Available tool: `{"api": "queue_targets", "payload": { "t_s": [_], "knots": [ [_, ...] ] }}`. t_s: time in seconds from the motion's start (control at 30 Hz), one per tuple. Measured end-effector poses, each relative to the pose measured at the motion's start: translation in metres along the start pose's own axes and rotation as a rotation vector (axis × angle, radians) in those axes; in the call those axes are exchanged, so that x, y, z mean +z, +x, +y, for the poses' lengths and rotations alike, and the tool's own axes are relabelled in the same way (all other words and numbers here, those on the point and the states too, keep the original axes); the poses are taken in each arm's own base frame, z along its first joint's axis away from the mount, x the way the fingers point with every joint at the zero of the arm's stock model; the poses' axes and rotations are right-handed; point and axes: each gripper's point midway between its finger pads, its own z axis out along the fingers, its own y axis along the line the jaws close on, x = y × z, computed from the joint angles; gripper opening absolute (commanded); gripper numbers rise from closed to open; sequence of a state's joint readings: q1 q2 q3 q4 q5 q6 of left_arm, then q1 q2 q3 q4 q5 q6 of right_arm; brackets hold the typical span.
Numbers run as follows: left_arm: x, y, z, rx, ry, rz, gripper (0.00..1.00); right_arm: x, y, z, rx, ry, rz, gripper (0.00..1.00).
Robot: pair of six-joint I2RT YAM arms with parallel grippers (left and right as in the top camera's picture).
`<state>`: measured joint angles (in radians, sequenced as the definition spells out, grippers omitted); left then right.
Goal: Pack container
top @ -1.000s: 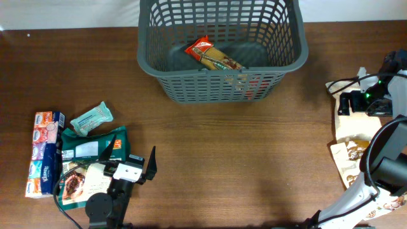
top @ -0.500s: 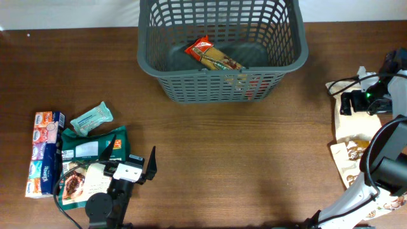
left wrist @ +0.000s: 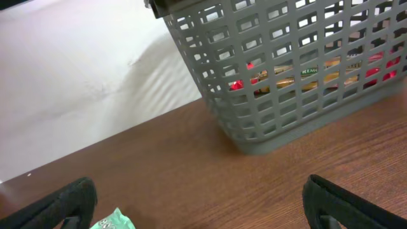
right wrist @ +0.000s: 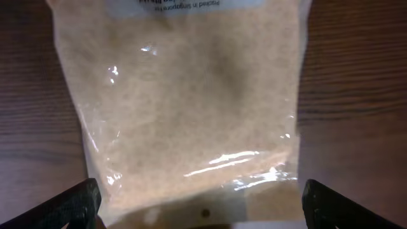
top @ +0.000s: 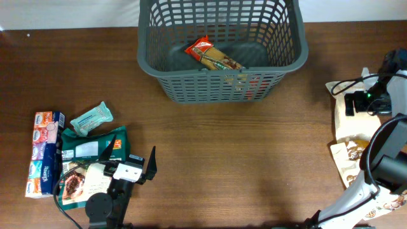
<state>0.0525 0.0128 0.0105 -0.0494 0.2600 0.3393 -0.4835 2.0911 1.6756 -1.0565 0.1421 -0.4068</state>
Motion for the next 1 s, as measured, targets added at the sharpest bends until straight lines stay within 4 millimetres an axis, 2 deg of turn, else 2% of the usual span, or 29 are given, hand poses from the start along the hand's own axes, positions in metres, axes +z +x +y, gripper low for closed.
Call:
{"api": "queue_targets", "payload": {
  "t_s": [0.3,0.87,1.0],
  "knots": [
    [0.000,0.000,0.000,0.000,0.000,0.000,0.99,0.014,-0.001,0.005,0.007,-0.025,0.016,0.99],
    [0.000,0.000,0.000,0.000,0.000,0.000,0.99,0.017,-0.011,0.012,0.011,-0.068,-0.025,0.99],
    [0.000,0.000,0.000,0.000,0.000,0.000,0.99,0.027,-0.009,0.016,0.009,-0.088,-0.006,0.99]
  ]
}}
